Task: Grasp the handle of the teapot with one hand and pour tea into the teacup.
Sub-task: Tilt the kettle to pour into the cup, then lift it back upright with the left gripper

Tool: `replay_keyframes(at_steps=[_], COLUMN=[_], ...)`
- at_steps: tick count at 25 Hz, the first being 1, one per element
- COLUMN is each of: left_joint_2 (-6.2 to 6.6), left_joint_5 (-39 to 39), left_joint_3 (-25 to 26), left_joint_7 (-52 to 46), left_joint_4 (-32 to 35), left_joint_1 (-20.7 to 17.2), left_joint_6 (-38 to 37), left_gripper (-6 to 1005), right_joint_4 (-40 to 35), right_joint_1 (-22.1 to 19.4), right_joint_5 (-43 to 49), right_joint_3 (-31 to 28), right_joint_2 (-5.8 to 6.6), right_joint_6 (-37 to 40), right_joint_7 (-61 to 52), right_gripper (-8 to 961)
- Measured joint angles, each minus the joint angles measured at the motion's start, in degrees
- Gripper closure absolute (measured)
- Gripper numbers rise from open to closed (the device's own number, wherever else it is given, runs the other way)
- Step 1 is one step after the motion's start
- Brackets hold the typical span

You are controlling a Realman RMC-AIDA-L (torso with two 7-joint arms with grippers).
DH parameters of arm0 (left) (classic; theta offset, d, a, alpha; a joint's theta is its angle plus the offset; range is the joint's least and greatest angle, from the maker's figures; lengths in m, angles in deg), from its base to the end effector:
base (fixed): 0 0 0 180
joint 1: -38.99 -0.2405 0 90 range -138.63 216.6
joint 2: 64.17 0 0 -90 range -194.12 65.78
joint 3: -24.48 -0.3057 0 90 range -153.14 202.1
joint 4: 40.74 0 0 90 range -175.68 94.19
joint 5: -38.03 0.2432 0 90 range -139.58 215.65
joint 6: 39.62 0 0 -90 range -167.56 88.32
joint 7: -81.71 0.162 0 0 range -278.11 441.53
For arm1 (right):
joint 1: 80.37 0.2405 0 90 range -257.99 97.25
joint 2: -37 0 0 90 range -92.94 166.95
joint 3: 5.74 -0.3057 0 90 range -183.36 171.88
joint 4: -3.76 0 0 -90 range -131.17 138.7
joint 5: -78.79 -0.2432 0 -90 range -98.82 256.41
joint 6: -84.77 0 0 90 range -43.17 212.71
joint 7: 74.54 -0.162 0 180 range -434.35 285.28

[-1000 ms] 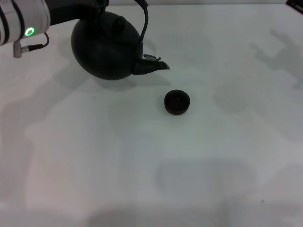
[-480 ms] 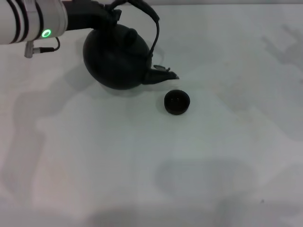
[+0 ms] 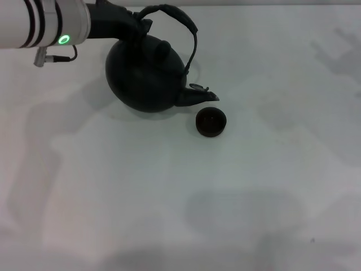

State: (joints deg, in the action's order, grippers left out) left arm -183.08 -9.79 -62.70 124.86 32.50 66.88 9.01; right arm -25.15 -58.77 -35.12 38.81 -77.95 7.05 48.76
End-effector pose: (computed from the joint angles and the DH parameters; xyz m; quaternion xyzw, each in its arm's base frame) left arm -0.1955 0.4609 -0.0592 -0.9155 -0.2391 -0.0543 0.3190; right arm 0.3627 0.3982 0.0531 -0.7766 0.1863 0.4113 0.4394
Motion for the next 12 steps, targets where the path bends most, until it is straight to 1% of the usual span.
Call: replay_keyframes(at_steps=[12], left_joint_2=[-0.01], left_joint_5=[7.8], left_joint_3=[-1.9], left_joint_7=[-5.1], left_joint_4=[4.5], left_joint_1=[0.7], left_joint_6=[3.7], left_gripper=[847], right_joint_4=[0.5], right_joint_1=[0.0], right_joint_5=[0.0], right_joint_3=[0.0], right_joint_2=[-0.01], right_joint_6=[0.3], right_joint_7=[0.0], right_gripper=[107])
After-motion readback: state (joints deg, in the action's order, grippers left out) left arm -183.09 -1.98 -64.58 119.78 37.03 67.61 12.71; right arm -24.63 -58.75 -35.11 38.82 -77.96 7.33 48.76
